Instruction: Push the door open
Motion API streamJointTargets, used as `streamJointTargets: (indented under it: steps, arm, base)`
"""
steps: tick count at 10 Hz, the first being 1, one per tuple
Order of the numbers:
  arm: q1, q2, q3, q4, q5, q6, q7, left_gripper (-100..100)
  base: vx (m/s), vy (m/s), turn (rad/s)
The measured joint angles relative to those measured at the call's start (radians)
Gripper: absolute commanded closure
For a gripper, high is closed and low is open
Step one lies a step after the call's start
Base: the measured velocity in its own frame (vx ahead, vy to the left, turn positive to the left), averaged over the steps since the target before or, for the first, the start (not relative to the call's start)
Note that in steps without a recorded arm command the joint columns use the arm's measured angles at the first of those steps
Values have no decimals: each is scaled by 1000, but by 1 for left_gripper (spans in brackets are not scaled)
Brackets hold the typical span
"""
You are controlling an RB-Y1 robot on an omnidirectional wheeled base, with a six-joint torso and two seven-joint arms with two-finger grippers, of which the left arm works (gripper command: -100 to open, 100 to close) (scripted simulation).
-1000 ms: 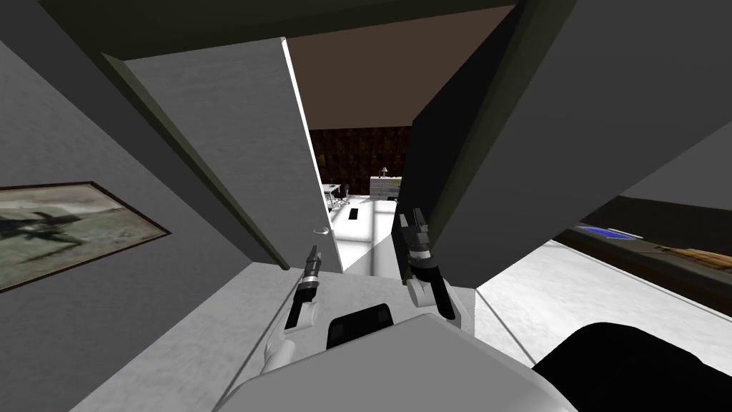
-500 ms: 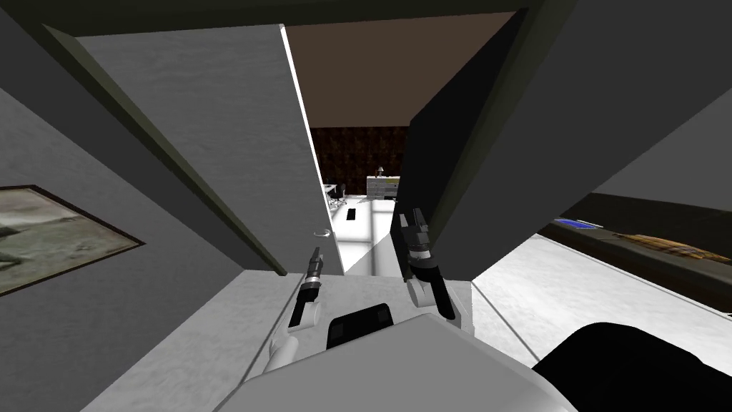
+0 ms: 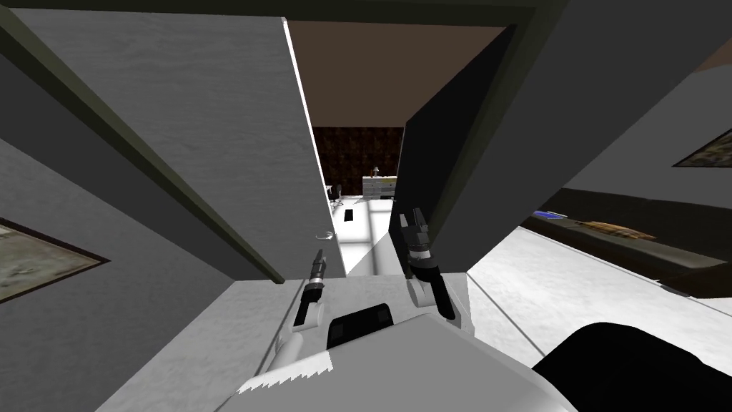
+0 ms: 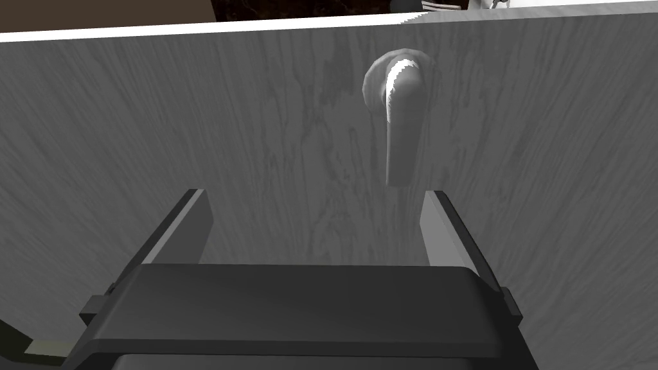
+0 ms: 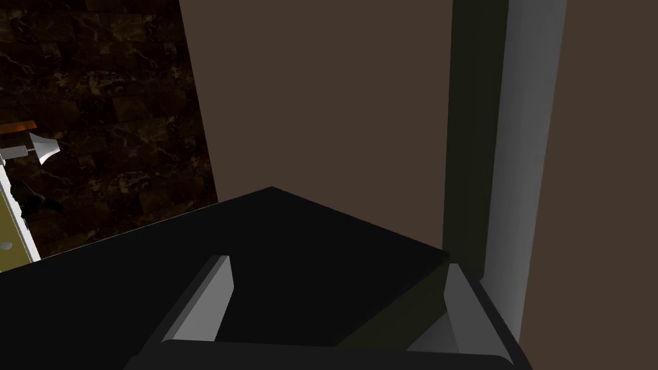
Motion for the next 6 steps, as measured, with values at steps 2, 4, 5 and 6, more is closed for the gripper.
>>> streamJointTargets:
  steps: [2, 4, 5, 6]
  arm:
    - [-9, -10, -1, 25, 1, 2, -1, -100]
    - [-32, -15, 0, 76, 3, -11, 0, -100]
    - [-44, -22, 1, 107, 4, -21, 0, -100]
    - [-53, -27, 0, 133, 5, -27, 1, -100]
  base:
    - [8, 133, -92]
    - [26, 112, -89]
    - [11, 180, -150]
    - [1, 159, -118]
